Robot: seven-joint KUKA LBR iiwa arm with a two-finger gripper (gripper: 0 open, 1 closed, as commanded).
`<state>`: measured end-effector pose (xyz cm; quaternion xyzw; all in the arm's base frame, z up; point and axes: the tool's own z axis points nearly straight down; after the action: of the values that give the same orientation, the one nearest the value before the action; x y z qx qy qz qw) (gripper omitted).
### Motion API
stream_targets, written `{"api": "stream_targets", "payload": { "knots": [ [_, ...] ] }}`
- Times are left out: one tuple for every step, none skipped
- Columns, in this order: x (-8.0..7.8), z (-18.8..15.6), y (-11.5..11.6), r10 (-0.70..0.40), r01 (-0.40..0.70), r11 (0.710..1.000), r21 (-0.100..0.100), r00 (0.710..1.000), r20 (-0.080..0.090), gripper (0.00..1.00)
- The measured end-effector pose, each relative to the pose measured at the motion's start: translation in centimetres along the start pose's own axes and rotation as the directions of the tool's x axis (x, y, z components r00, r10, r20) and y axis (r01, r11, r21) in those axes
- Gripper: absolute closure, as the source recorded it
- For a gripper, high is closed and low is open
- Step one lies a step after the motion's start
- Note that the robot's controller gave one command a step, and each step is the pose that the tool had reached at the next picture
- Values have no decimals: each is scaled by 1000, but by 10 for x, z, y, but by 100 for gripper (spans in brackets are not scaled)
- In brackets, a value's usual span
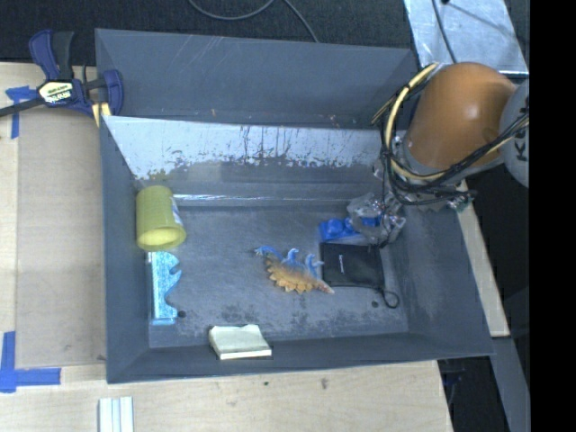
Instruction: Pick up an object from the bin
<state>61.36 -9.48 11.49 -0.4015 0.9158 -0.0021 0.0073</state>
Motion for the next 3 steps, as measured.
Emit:
{"api": "stream_targets", "payload": {
  "knots": [
    [0,0,0,1,-1,1000,-1,1000,0,0],
    [0,0,0,2,-2,1000,-1,1000,0,0],
    [-3,4,1,48,-48,999,1,999,0,0]
  ]
}}
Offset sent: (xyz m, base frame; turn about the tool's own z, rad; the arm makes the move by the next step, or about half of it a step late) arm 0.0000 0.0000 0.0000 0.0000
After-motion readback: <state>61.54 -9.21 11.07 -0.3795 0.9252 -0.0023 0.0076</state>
